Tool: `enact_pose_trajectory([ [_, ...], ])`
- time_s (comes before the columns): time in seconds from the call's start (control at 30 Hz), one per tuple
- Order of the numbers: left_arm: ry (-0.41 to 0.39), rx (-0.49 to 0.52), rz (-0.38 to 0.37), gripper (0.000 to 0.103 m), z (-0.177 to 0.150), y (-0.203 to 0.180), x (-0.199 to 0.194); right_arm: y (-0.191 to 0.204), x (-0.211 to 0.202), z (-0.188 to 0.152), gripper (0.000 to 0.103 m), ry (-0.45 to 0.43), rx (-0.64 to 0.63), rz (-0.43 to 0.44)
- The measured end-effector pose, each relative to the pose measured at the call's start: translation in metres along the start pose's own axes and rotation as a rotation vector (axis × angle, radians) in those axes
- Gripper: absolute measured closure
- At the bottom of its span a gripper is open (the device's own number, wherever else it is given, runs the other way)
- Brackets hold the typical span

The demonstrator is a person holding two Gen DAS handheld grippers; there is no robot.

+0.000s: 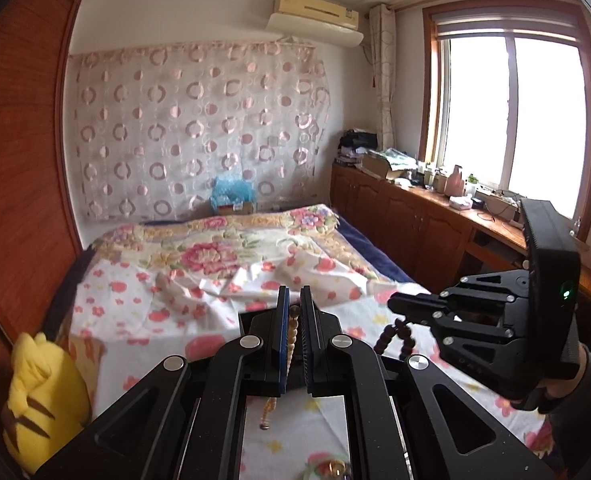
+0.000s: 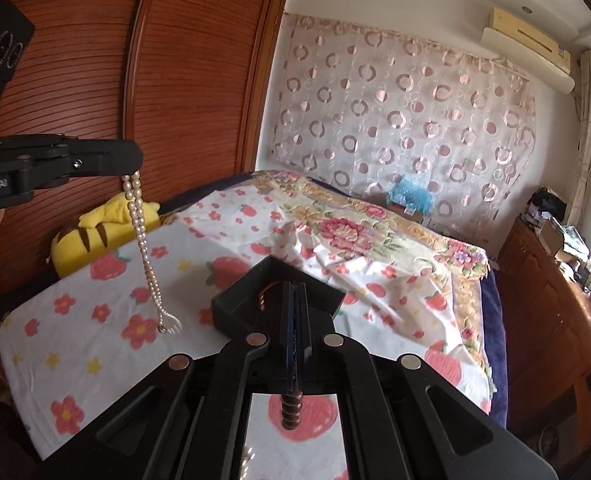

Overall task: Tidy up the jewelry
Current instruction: 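Carry the necklace and bead bracelet over the black box and open both grippers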

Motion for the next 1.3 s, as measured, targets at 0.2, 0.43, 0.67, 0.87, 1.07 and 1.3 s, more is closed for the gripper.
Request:
enact_pose_trajectory([
  [0.2, -0.009, -0.018, -0.022, 0.098, 0.028, 0.001, 0.018, -0.025, 0.02, 0.008, 0.102, -0.001, 0.057, -0.003],
  [0.43, -0.02, -0.004, -0.028, 0.098, 0.054, -0.007, 0.039, -0.039, 0.03, 0.01, 0.102, 0.0, 0.065, -0.007],
  [0.67, 0.002, 0.023, -0.02, 0.098, 0.055, -0.01, 0.067, -0.048, 0.036, 0.017, 0.102, -0.04, 0.061, 0.017],
  [0.87, 0.039, 0.003, -0.008, 0.098, 0.043, 0.007, 0.092, -0.052, 0.046, 0.02, 0.102, -0.062, 0.074, 0.058],
  [1.07, 0.091, -0.013, -0.002, 0.098, 0.027, 0.022, 0.116, -0.048, 0.059, 0.025, 0.102, -0.073, 0.07, 0.083],
  [1.3, 0.144, -0.021, 0.001, 0.098, 0.007, 0.032, 0.131, -0.046, 0.077, 0.021, 0.102, -0.055, 0.089, 0.103],
])
Point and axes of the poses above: each gripper's, at about its wrist camera, not at the fingertips, and x roughly the way its jaws point, y to its left, z to its top, the point moved 2 cm from there along x, roughly the way its jaws point, and after that the axes turned 12 degrees about -x, right-handed, at the moved point
